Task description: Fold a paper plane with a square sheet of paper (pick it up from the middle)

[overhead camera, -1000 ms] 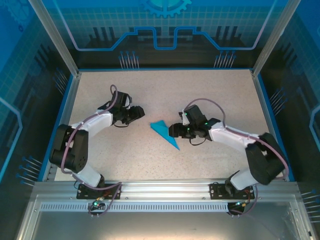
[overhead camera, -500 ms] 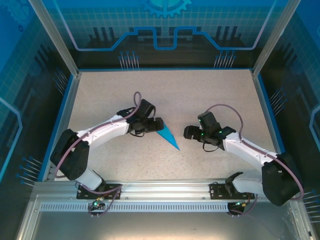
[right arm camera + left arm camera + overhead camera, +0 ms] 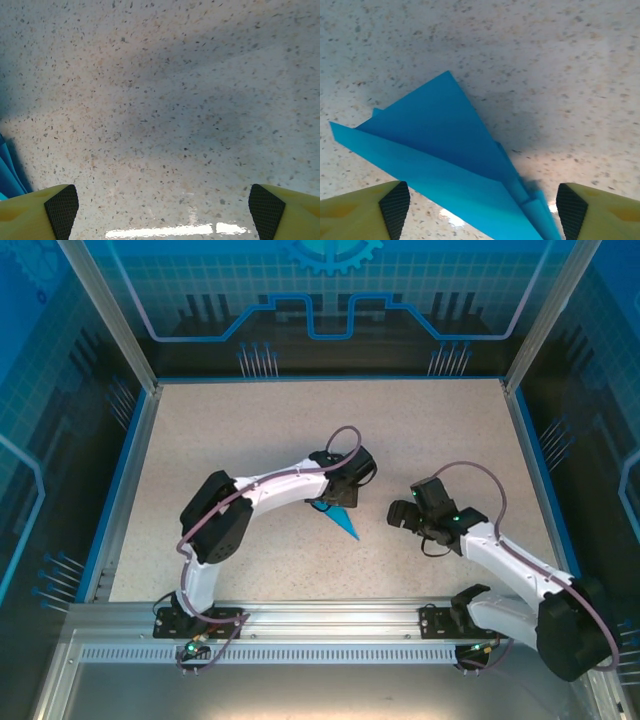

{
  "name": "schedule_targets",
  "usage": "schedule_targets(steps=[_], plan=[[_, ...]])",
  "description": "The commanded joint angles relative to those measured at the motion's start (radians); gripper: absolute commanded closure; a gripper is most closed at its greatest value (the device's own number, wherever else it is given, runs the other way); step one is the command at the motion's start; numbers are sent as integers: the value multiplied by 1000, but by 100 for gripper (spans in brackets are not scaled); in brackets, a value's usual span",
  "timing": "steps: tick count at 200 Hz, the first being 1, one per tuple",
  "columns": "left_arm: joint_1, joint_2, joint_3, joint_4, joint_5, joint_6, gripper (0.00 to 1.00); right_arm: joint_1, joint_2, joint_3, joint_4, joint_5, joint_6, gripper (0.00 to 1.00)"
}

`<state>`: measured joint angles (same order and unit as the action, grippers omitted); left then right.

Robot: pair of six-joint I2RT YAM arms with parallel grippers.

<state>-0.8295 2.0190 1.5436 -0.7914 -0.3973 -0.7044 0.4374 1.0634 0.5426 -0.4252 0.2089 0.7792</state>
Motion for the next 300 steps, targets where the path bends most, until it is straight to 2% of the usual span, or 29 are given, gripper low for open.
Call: schedule_targets(steps=[1, 44, 116, 149, 191, 228, 269, 300], plan=[[-3, 30, 50, -102, -54, 15, 27, -25, -31, -13, -35, 31, 13, 8], [-3, 38, 61, -103, -23, 31, 44, -29, -26, -20, -10, -4, 16, 8], [-3, -22, -16, -84, 11, -19, 56, -31, -3, -17, -3, -25, 24, 8], [-3, -71, -86, -13, 63, -79, 63, -31, 12, -12, 6, -27, 24, 8], [-3, -127, -172, 82, 77, -160, 69, -31, 36, -7, 13, -40, 26, 8], [1, -155, -230, 139, 79, -209, 79, -30, 44, -5, 11, -44, 24, 8], [6, -193, -261, 156, 60, -221, 89, -31, 41, 0, 4, -46, 23, 8], [3, -259, -261, 168, 39, -159, 95, -31, 28, 0, 5, -51, 26, 8]])
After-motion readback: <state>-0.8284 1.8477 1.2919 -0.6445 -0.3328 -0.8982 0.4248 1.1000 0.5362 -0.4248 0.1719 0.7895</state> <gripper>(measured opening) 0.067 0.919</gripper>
